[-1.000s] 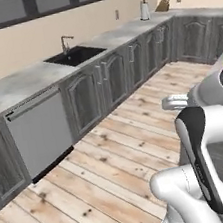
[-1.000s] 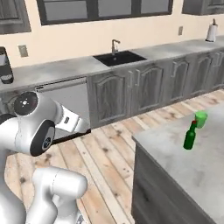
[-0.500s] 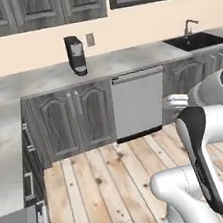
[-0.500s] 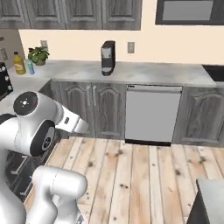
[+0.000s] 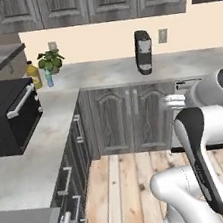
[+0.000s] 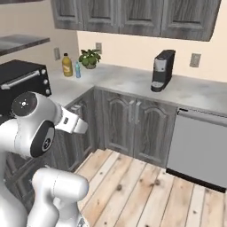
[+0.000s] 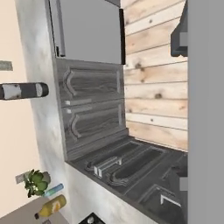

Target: Place the drinks on the dining counter in a tight cluster.

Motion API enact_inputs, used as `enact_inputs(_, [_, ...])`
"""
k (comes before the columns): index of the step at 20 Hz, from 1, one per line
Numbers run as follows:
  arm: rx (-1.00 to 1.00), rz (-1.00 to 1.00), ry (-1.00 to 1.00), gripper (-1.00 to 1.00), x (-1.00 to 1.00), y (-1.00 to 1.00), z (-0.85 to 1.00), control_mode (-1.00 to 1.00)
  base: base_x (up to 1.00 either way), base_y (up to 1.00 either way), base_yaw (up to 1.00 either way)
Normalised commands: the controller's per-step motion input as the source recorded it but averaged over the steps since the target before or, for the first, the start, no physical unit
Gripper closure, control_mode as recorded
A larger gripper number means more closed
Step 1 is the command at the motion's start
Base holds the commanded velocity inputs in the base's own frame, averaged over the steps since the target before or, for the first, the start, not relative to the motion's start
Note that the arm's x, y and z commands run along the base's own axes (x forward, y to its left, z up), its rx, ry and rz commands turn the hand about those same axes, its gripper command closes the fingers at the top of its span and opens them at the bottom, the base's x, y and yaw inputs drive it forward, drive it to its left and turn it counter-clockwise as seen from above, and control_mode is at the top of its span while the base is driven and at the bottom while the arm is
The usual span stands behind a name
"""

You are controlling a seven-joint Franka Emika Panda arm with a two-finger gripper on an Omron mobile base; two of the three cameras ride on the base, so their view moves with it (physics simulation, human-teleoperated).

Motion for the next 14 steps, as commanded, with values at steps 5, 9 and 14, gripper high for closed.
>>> enact_inputs(5, [0.00, 0.00, 0.00, -1.00, 0.00, 0.00, 0.00, 1.00, 1.00, -0.50, 0.34])
enact_inputs(9, [0.00, 0.00, 0.00, -1.00, 0.00, 0.00, 0.00, 1.00, 1.00, -0.31, 0.52])
enact_inputs(14, [0.00, 0.00, 0.00, -1.00, 0.00, 0.00, 0.00, 1.00, 1.00, -0.23, 0.58])
